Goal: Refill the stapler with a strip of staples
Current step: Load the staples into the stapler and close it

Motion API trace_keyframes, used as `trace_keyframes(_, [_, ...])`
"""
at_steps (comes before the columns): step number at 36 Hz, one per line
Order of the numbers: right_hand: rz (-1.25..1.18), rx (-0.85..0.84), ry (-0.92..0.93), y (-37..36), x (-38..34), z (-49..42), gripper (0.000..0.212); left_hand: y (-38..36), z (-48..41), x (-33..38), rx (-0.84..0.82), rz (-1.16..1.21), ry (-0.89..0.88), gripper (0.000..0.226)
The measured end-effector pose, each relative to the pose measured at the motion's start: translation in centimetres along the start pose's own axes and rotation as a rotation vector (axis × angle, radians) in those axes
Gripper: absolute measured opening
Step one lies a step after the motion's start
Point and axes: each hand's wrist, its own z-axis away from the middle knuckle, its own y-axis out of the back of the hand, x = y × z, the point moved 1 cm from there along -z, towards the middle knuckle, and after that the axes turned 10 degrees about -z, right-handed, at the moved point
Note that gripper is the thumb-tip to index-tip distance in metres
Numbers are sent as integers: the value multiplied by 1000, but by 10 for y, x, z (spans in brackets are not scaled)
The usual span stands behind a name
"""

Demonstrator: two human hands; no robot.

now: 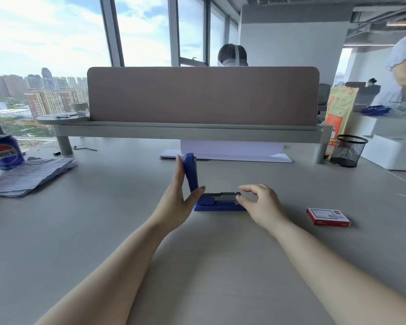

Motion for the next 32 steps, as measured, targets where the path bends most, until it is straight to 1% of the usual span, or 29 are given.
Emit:
trace_keyframes(2, [-75, 8, -43, 3, -2, 1, 33, -7, 2, 3, -90, -64, -56, 80])
trace_keyframes(4, [-138, 25, -76, 7, -3, 1, 38, -14, 2, 3, -146, -132, -104, 73])
trace_keyframes(8, [-198, 49, -80, 13, -5, 3, 46, -25, 2, -8, -245, -350, -188, 70])
trace_keyframes(10, [-177, 36, -45, 15, -5, 5, 52, -27, 2, -13, -275, -448, -205, 74])
trace_keyframes(12, [-106, 35, 26, 16, -6, 7, 57, -28, 2, -14, -278, -495, -217, 78])
trace_keyframes(15, [51, 73, 179, 16, -7, 8, 63, -27, 2, -14, -271, -510, -220, 71])
trace_keyframes(18, [169, 95, 292, 14, -11, 12, 63, -27, 2, -13, -270, -524, -216, 71])
trace_keyframes(20, [228, 94, 317, 12, -12, 13, 62, -27, 1, -14, -277, -527, -211, 74])
trace_keyframes(22, [248, 98, 307, 13, -13, 12, 59, -27, 2, -14, -281, -533, -211, 77])
trace_keyframes(25, [243, 63, 267, 14, -12, 12, 48, -27, 2, -13, -293, -532, -209, 71])
trace_keyframes(29, [159, 36, 217, 15, -12, 14, 35, -27, 2, -12, -306, -528, -201, 65])
trace_keyframes(32, [158, 35, 209, 14, -13, 14, 37, -27, 2, -13, -303, -528, -199, 66])
